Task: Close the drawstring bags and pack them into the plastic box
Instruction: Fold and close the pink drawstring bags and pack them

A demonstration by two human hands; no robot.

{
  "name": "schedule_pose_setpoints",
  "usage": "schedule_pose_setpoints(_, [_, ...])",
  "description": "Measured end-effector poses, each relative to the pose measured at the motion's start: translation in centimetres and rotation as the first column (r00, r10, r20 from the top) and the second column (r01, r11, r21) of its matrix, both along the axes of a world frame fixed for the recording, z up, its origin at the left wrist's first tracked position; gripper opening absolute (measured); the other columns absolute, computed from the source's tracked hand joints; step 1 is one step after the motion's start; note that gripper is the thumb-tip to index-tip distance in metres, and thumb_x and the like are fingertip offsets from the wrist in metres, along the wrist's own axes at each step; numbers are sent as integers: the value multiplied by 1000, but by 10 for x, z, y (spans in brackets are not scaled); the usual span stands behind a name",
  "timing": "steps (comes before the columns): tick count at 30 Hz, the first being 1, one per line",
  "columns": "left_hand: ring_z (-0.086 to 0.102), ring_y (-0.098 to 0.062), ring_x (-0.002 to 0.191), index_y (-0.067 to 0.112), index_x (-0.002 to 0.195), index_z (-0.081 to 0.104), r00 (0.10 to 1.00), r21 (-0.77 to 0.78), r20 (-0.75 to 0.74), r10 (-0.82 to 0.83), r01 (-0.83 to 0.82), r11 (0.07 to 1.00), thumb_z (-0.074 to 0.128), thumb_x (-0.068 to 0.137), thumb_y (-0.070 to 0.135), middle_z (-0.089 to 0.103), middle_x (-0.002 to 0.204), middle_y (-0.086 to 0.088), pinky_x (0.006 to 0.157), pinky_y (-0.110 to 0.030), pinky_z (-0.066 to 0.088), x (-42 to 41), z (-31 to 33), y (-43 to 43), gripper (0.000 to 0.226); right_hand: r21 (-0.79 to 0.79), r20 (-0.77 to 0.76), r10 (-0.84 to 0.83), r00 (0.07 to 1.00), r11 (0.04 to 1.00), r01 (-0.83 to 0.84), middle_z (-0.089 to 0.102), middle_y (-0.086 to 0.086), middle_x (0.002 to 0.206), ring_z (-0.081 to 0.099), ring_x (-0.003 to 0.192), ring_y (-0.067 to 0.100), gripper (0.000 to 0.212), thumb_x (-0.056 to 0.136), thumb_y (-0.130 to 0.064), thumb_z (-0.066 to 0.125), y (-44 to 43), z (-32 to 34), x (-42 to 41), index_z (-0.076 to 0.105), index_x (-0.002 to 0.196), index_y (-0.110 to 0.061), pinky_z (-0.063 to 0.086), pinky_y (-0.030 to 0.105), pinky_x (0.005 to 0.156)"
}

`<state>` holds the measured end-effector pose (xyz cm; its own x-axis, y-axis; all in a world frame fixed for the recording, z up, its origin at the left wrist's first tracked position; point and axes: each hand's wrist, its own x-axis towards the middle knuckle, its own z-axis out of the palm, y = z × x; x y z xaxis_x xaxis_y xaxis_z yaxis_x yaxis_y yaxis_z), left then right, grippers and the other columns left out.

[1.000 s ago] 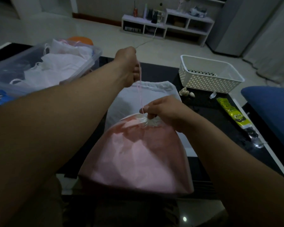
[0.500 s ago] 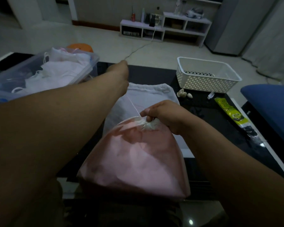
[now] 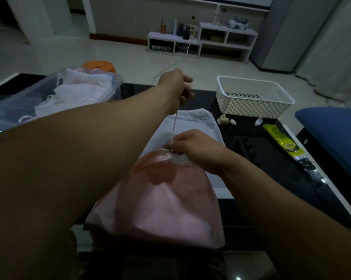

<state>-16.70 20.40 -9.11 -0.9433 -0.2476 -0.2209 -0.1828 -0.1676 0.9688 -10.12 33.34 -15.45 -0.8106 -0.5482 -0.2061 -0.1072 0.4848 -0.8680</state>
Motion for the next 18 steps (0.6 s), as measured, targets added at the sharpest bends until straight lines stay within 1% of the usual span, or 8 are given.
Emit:
schedule_pose_setpoints(2, [66,-30,113,17,155,37,972,-129,75,-223,231,964,38,106,60,62,133,-18,100,-43,52,12,-10,-5,66,19,9,-48,999,999,48,69,19,78,60,70,35,30,97,-18,63,4,-3,-6,71,83,7,50,48,70])
schedule_pose_setpoints(3, [63,-32,120,20,159,31,950,-222,132,-284,308,925,41,101,68,54,145,-16,106,-49,49,22,-20,-10,76,27,20,-68,998,997,67,65,17,75,57,70,31,28,96,-15,62,7,-3,-8,70,78,6,47,46,70])
schedule_pose_setpoints(6, [70,-24,103,16,151,44,952,-465,155,-263,305,831,54,102,53,65,130,-10,97,-42,56,58,-58,-21,61,5,48,-90,995,996,90,62,13,75,55,72,26,24,98,-11,62,16,3,-14,73,80,0,43,40,70])
schedule_pose_setpoints(9, [66,-26,116,20,151,44,956,-634,138,-259,286,718,53,104,44,67,131,-7,102,-40,51,87,-81,-28,53,7,28,-87,996,996,87,58,10,73,51,74,23,22,98,-12,64,19,6,-16,70,79,-3,39,36,67])
schedule_pose_setpoints(11, [65,-20,110,23,149,46,951,-732,116,-287,277,623,52,104,48,68,122,-1,89,-33,48,98,-79,-31,51,22,10,-82,997,996,81,57,6,70,49,72,21,26,98,-12,64,18,7,-17,68,73,-6,39,32,63])
schedule_pose_setpoints(14, [66,-16,96,24,126,61,937,-825,79,-340,253,506,57,103,45,67,96,10,71,-30,40,107,-78,-28,32,38,-22,-76,997,996,76,59,2,67,49,57,8,34,101,-16,63,18,9,-14,69,68,-10,37,20,53])
schedule_pose_setpoints(16, [62,-18,93,25,109,67,935,-925,32,-354,161,343,57,103,42,64,92,11,70,-33,38,107,-80,-31,21,65,-52,-67,996,995,70,63,1,69,50,52,3,33,103,-19,61,15,10,-12,72,75,-7,36,15,47])
schedule_pose_setpoints(18, [59,-23,85,27,94,66,934,-994,-70,-350,-37,100,51,103,46,67,87,5,71,-38,41,106,-81,-34,26,79,-81,-74,994,994,80,67,0,69,53,55,5,34,104,-24,61,14,11,-10,75,77,-9,37,13,47])
